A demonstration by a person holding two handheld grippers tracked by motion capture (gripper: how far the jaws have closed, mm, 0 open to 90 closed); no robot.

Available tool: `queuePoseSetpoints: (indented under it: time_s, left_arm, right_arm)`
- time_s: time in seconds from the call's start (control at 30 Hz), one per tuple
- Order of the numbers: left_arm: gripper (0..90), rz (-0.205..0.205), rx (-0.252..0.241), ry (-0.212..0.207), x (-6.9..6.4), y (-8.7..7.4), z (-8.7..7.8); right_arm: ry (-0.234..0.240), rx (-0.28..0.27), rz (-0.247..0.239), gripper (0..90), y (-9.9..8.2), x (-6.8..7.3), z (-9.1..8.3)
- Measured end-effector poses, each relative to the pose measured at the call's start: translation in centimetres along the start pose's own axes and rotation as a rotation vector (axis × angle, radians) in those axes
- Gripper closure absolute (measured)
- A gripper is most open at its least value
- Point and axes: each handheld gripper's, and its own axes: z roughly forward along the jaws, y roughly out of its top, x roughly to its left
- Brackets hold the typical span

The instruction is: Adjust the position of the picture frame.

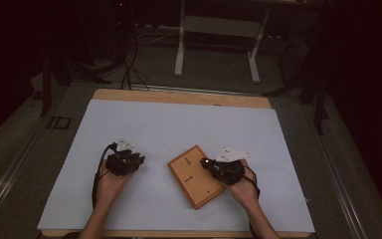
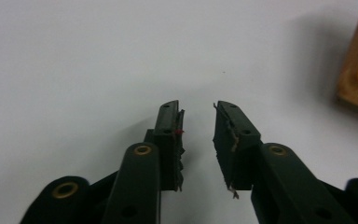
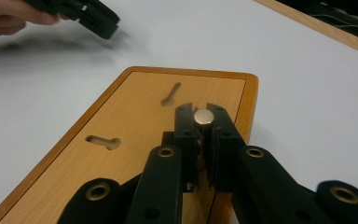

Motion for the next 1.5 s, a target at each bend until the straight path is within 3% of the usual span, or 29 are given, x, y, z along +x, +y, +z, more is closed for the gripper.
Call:
queuePoseSetpoints:
  time_s: [0.1,0.27,0.4,0.7,0.83,0.97,1.03,1.3,1.5]
  left_arm:
    - [76.9,0.007,-0.001,-0.014,0.0,0.1,0.0]
    - [89.5,0.005,-0.018,-0.084,-0.3,0.3,0.1]
    - [90.0,0.038,-0.037,-0.113,-0.8,0.6,0.3]
    - [90.0,0.112,0.005,-0.166,-2.2,1.4,1.8]
    - [90.0,0.126,0.033,-0.174,-2.1,1.3,2.1]
    - [90.0,0.142,0.032,-0.181,-2.1,1.3,1.9]
    - [90.0,0.172,0.052,-0.166,-2.5,1.2,1.9]
    - [90.0,0.16,0.075,-0.169,-2.5,0.8,2.1]
    - [90.0,0.167,0.085,-0.174,-3.1,0.6,2.1]
  right_arm:
    - [0.024,-0.012,-0.015,84.3,0.5,0.3,0.8]
    - [0.049,-0.02,-0.031,84.2,1.1,0.7,1.6]
    - [0.069,-0.018,-0.046,84.2,1.4,0.9,2.2]
    - [0.113,-0.005,-0.068,84.3,1.7,1.5,3.4]
    - [0.13,-0.002,-0.08,84.3,1.9,1.8,3.9]
    - [0.141,0.003,-0.094,84.3,2.1,1.9,4.2]
    - [0.146,0.011,-0.101,84.3,2.2,1.9,4.6]
    - [0.149,0.039,-0.093,84.4,2.3,1.6,5.4]
    - [0.118,0.06,-0.073,84.4,2.4,0.8,5.6]
